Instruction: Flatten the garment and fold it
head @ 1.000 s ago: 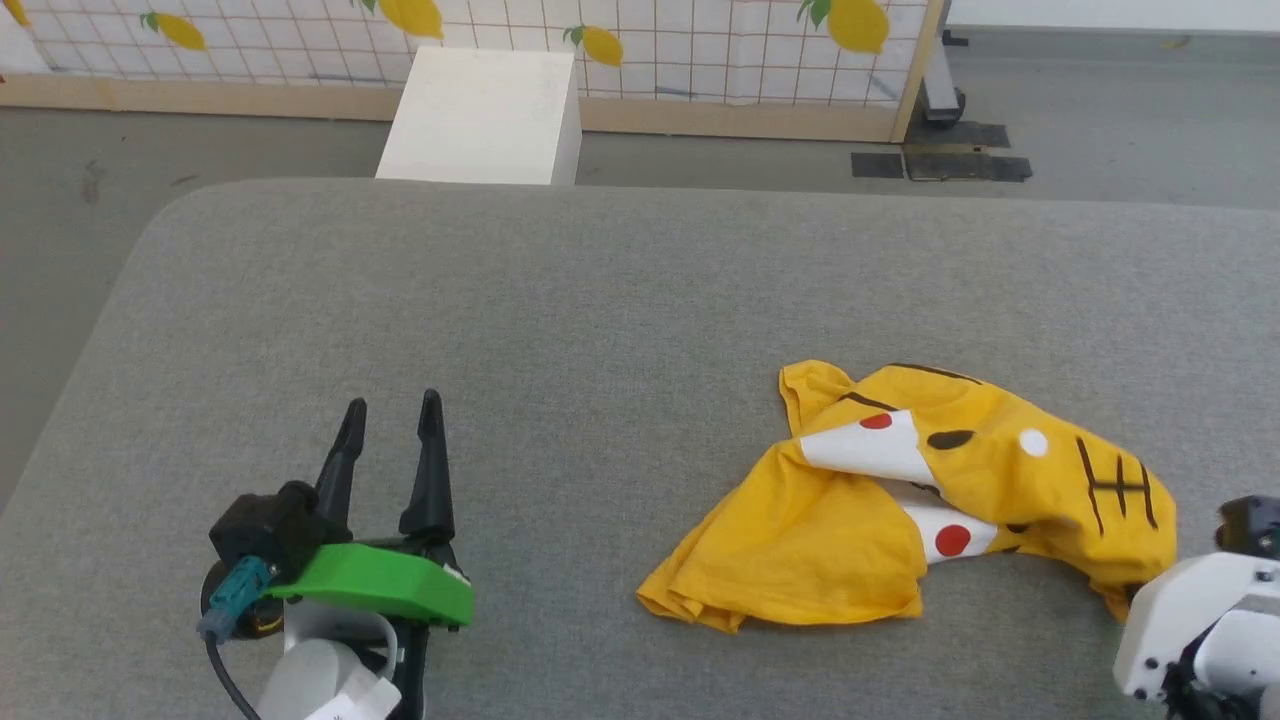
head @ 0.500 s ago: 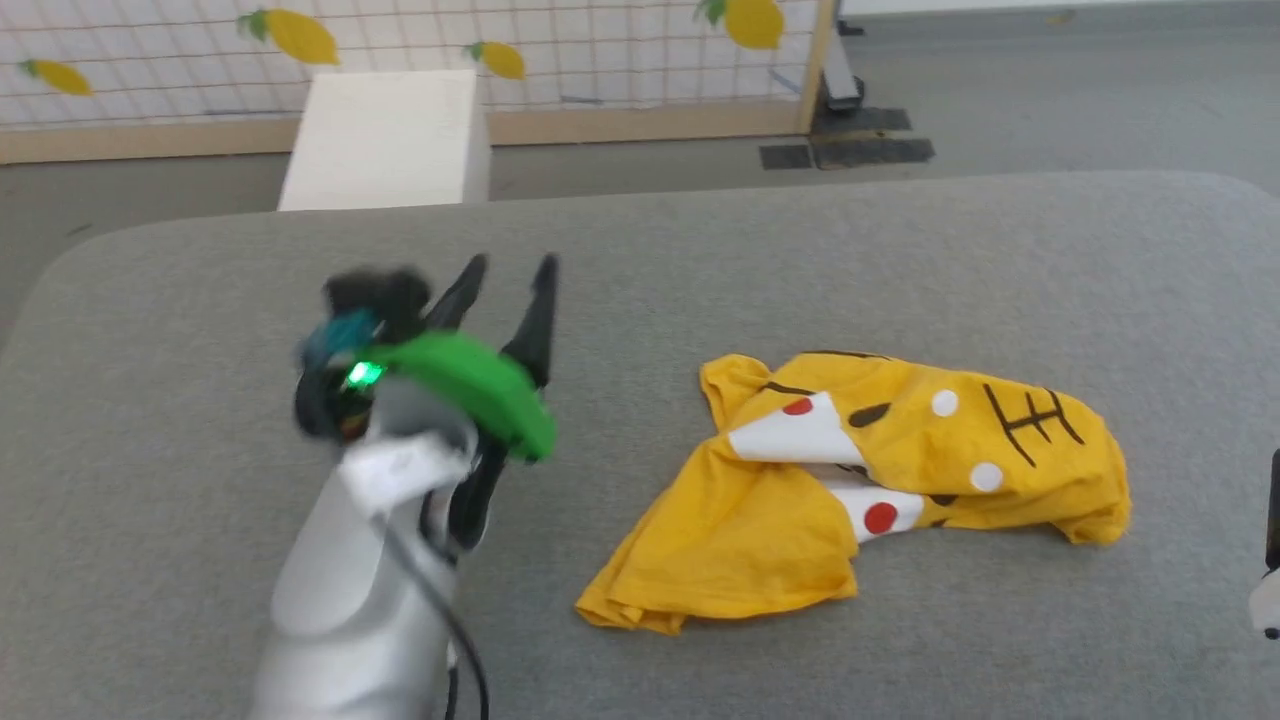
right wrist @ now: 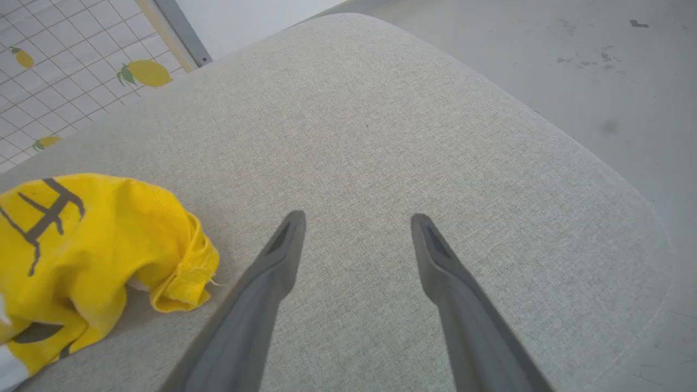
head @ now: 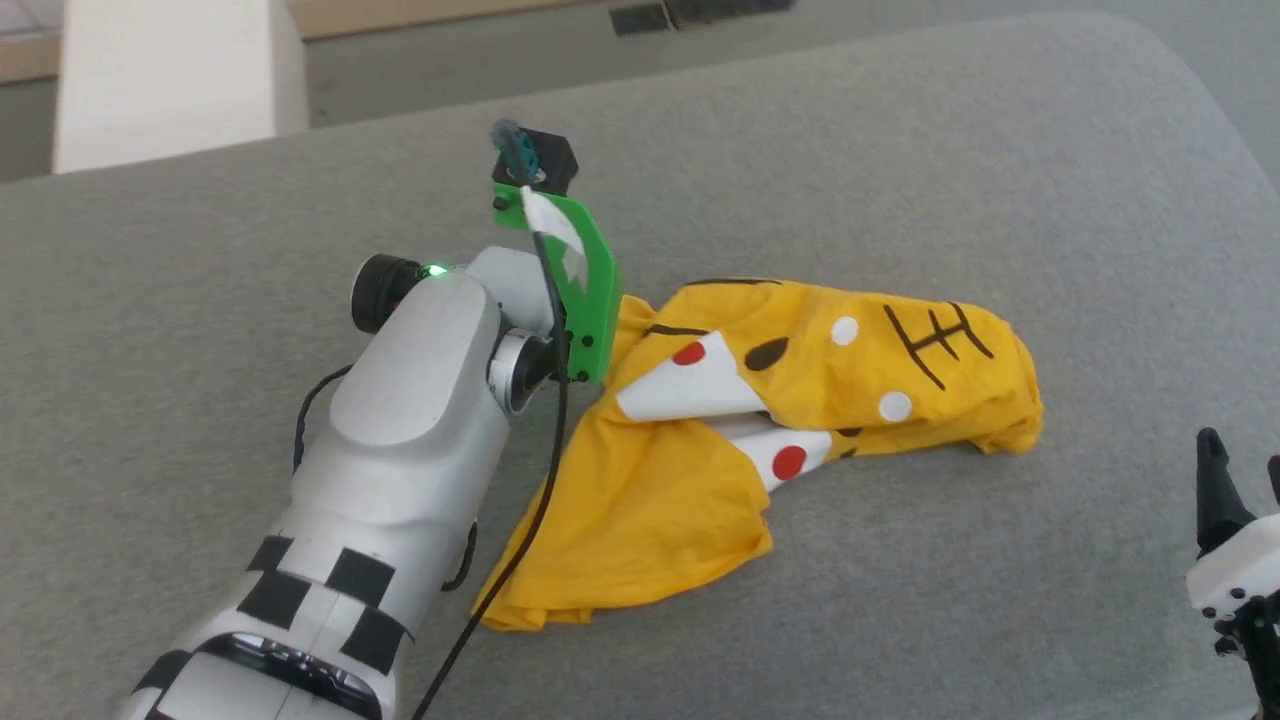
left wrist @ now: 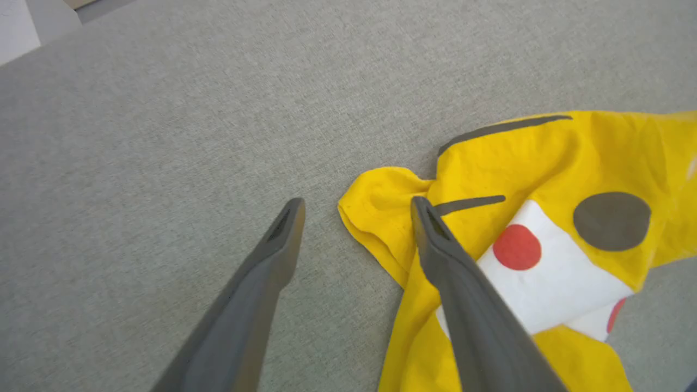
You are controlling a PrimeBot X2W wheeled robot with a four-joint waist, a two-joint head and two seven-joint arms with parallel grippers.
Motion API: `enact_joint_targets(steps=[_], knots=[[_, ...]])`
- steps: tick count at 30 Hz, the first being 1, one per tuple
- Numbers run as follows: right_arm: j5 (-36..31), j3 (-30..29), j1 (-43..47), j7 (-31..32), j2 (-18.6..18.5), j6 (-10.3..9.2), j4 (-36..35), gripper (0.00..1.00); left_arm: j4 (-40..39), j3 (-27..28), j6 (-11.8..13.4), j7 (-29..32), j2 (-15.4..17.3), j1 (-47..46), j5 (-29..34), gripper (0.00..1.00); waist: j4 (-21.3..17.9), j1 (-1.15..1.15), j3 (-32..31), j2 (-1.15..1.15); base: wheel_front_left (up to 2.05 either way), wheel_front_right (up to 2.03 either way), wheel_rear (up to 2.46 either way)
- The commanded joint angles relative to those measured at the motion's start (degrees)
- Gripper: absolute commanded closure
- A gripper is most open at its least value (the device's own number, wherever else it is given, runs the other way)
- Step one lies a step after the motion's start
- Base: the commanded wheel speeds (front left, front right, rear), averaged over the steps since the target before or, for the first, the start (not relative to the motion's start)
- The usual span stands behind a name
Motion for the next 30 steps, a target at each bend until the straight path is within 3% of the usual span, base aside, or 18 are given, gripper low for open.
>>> enact_joint_targets(steps=[1, 8, 9, 10, 11, 22, 26, 30], knots=[[0.46, 0.43, -1.17, -0.79, 0.03, -0.09, 0.59, 0.00, 0.70, -0.76, -0.02, 0.90, 0.08, -1.27, 0.86, 0.00, -4.68, 0.00, 4.62, 0.00, 0.00, 0.00, 0.00], [-0.15, 1.76, -2.27, -2.94, 0.04, -0.09, 2.52, 0.00, 4.77, -4.94, -0.74, 4.73, 0.35, -0.02, 3.01, 0.00, -5.23, 0.00, 5.61, 0.00, 0.00, 0.00, 0.00], [-0.29, 1.93, -2.40, -3.05, 0.04, -0.09, 2.69, 0.00, 4.87, -5.04, -0.81, 4.20, 0.35, 0.25, 2.94, 0.11, -5.00, 0.00, 5.66, 0.00, 0.00, 0.00, 0.00], [-0.37, 1.96, -2.52, -3.22, 0.04, -0.09, 2.81, 0.00, 5.04, -5.33, -1.04, 4.00, 0.37, 0.45, 3.02, 0.62, -4.69, 0.00, 5.59, 0.00, 0.00, 0.00, 0.00], [-0.52, 2.08, -2.62, -3.34, 0.04, -0.09, 2.95, 0.00, 4.87, -5.09, -1.26, 2.99, 0.35, 0.67, 2.55, 1.00, -4.23, 0.00, 5.45, 0.00, 0.00, 0.00, 0.00], [-3.73, 0.19, -1.14, -1.56, 0.04, -0.09, 1.66, 0.00, -5.37, 3.67, -2.13, -14.97, 0.10, -0.17, -9.56, 1.00, 5.94, 0.00, -2.14, 0.00, 0.00, 0.00, 0.00], [-4.31, -0.02, 0.25, -0.18, 0.04, -0.09, 0.81, 0.00, -10.79, 7.25, -0.40, -19.82, 1.85, 1.85, -10.97, 1.00, 10.82, 0.00, -5.74, 0.00, 0.00, 0.00, 0.00], [-3.98, 0.56, 1.57, 0.72, 0.04, -0.09, 0.37, 0.00, -16.50, 11.54, 3.44, -21.21, 6.10, 8.58, -12.19, 1.00, 14.78, 0.00, -8.30, 0.00, 0.00, 0.00, 0.00]])
